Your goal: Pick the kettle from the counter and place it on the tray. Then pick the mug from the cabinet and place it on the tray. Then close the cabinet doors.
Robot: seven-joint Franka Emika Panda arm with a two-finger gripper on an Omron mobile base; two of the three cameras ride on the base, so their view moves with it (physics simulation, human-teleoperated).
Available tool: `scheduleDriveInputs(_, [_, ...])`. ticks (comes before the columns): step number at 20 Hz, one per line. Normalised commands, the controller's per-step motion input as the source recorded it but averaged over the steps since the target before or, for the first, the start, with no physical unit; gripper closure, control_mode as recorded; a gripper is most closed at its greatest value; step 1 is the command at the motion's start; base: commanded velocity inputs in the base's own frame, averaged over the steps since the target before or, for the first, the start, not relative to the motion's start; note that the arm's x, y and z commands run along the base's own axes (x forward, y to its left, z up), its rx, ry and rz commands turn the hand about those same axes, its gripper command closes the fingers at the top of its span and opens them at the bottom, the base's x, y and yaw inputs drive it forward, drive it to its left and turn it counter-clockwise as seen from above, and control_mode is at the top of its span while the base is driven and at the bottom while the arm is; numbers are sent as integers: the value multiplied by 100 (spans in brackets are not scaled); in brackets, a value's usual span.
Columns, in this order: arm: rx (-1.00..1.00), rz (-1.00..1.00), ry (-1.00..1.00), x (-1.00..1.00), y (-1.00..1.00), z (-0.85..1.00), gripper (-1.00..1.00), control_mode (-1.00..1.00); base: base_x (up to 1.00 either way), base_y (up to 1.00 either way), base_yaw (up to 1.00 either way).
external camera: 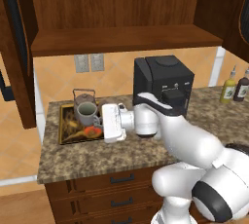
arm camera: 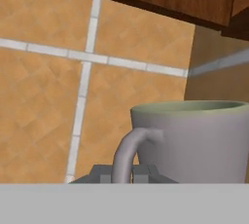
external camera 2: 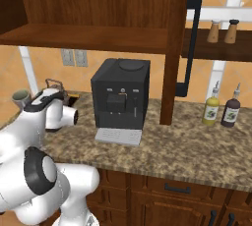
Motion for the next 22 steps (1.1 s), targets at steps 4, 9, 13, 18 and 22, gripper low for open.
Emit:
scheduleDriveInputs(4, [0,10,0,27,0,-37,100,-100,0,0,0])
scheduleDriveInputs(9, [0,10,0,29,0,-34,100,-100,0,0,0])
scheduleDriveInputs(13, [0,8,0,33,0,-32,100,-100,0,0,0])
scheduleDriveInputs(18, [0,7,0,27,0,-34,100,-100,0,0,0])
scheduleDriveInputs(22, [0,5,0,20,0,-30,100,-100,0,0,0])
